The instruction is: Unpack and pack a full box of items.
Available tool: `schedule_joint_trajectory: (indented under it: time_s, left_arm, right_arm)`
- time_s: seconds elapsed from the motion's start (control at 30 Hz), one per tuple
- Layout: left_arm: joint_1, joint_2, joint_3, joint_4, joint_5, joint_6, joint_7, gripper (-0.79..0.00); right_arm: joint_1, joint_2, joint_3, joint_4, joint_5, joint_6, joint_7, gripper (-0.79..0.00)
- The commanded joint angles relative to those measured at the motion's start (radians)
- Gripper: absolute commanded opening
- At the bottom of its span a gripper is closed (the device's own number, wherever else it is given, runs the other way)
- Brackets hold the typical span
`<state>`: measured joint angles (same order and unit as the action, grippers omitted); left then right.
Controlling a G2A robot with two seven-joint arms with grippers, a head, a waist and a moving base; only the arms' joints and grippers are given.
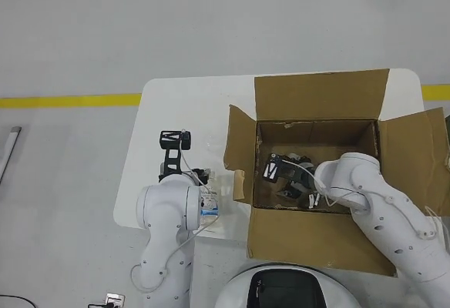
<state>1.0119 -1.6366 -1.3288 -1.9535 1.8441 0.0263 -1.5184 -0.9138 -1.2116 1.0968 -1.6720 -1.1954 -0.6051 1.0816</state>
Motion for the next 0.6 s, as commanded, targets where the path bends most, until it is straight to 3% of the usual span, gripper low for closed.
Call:
schedule_joint_trajectory:
  time_s: [0.0, 0.23, 0.57]
  left_arm:
    - [0.000, 0.000, 0.000, 0.000, 0.000, 0.000, 0.000, 0.000]
    - [0.000, 0.000, 0.000, 0.000, 0.000, 0.000, 0.000, 0.000]
    - [0.000, 0.000, 0.000, 0.000, 0.000, 0.000, 0.000, 0.000]
  right_arm:
    - [-0.006, 0.003, 0.009, -0.015, 0.019, -0.004, -0.003, 0.000]
    - [0.017, 0.001, -0.024, -0.005, -0.063, 0.024, -0.075, 0.000]
    - [0.098, -0.022, -0.119, 0.139, -0.121, 0.058, -0.192, 0.000]
